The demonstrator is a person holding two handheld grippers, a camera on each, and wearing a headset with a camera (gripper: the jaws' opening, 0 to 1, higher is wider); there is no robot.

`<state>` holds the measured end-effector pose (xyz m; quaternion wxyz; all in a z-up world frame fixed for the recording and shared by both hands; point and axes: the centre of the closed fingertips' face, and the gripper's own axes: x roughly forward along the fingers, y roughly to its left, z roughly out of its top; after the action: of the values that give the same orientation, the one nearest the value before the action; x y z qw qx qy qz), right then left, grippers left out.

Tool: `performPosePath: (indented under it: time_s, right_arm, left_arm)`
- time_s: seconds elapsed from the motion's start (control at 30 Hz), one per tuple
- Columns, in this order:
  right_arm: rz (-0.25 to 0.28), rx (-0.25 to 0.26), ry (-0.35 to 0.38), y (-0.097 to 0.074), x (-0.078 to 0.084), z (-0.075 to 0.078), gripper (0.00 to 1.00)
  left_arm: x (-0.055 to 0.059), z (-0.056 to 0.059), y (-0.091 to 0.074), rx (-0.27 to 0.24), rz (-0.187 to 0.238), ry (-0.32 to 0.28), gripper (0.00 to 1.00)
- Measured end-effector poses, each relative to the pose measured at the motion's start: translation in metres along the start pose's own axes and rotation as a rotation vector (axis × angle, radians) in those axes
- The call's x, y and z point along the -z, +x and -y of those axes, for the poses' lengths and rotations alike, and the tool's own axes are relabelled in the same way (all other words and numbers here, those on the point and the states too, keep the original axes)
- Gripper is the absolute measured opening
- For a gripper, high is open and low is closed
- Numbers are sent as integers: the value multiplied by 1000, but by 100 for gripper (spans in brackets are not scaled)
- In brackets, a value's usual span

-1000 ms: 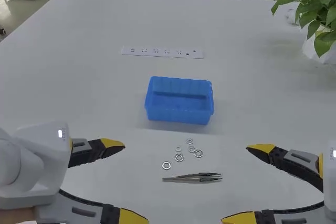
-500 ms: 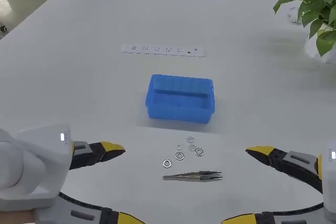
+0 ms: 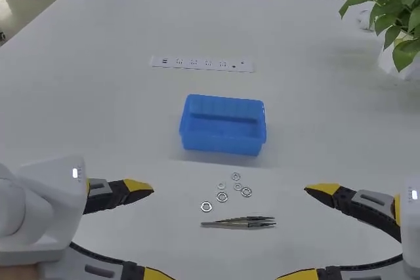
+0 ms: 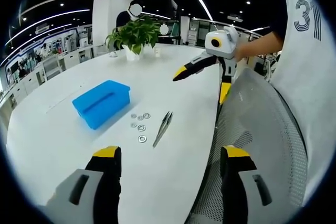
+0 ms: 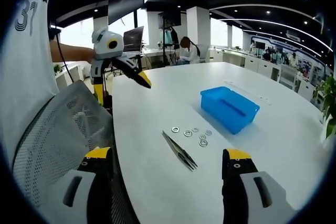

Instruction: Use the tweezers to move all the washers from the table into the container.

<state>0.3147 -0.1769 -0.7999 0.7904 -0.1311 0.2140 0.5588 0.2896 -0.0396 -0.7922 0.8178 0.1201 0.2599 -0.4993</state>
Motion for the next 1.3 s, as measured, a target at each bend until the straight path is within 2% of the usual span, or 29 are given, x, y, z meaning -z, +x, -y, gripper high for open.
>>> performPosePath:
  time_s: [0.4,0.73,0.87,0.93,1.07,1.13,1.2,1.3]
  right_arm:
    - [-3,0,-2,2,-2,3,85]
    - [-1,4,-5,2,-3,4,85]
    - [4,11,-32,0,-5,6,75]
    - [9,13,-35,0,-7,6,73]
    - [-1,28,-61,0,-7,10,67]
    - [0,9,-46,2,-8,9,62]
    - [-23,2,-57,6,-5,10,58]
    - [-44,-12,-75,11,-2,9,58]
  left_arm:
    - [-3,-5,-1,-5,9,0,81]
    - [-1,-7,-1,-12,9,-5,80]
    - [0,-6,0,-9,3,-5,79]
    - [1,-6,1,-8,3,-8,79]
    - [2,-8,4,-10,-2,-10,68]
    - [4,-11,7,-25,-15,28,58]
    - [6,-11,10,-22,-27,29,55]
    - [4,-13,14,-25,-17,29,52]
